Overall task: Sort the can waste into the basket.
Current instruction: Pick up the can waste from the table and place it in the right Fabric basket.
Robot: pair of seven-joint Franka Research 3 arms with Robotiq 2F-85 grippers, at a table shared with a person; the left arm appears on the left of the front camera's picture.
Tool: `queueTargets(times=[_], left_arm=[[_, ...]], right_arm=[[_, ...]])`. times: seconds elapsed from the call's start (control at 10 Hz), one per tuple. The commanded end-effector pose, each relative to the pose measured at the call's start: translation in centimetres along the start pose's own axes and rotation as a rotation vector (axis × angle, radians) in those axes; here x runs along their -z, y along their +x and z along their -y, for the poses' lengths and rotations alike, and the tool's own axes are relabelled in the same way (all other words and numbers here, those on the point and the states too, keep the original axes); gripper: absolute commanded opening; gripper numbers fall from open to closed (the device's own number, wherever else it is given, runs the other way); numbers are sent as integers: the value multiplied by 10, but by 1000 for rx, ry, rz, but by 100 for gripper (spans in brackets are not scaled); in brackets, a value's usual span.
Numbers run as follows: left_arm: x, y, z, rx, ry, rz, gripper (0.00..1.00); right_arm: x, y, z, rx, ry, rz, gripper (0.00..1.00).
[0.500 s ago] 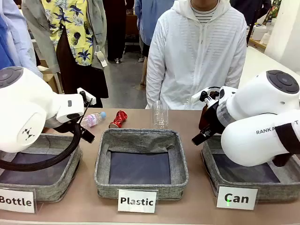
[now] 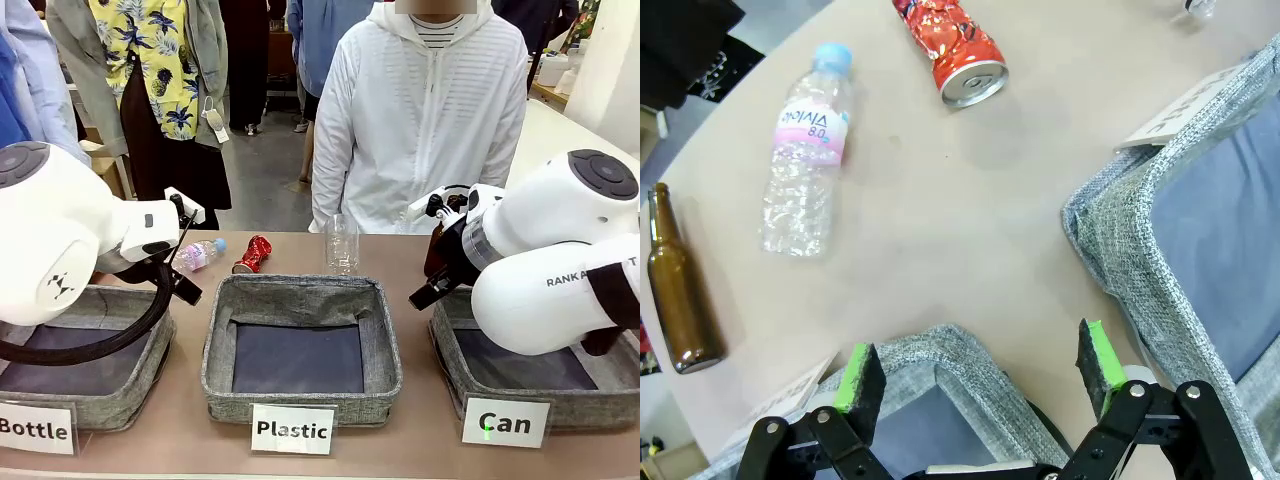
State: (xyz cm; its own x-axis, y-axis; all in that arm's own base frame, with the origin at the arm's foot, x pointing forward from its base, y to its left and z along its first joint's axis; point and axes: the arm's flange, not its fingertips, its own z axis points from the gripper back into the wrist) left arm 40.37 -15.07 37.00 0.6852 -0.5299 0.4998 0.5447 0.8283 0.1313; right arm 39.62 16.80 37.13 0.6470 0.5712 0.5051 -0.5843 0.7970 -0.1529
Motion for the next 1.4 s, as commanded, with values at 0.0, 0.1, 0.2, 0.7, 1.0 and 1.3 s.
queueTargets(times=[0.0, 0.1, 0.2, 0.7, 1.0, 1.3], left_arm=[[0, 0, 0, 0, 0, 0, 100], [0, 0, 0, 0, 0, 0, 100], [0, 0, 0, 0, 0, 0, 100], [-41, 4, -3, 57, -7, 30, 100], [-216, 24, 20, -134, -240, 79, 100], [-273, -46, -15, -89, -511, 191, 100]], right_arm=[[0, 0, 0, 0, 0, 0, 100], [0, 0, 0, 0, 0, 0, 100], [0, 0, 0, 0, 0, 0, 100], [-47, 11, 1, -38, -32, 29, 100], [-199, 27, 1, 246, 135, -49, 100], [-258, -32, 54, 364, 453, -7, 100]])
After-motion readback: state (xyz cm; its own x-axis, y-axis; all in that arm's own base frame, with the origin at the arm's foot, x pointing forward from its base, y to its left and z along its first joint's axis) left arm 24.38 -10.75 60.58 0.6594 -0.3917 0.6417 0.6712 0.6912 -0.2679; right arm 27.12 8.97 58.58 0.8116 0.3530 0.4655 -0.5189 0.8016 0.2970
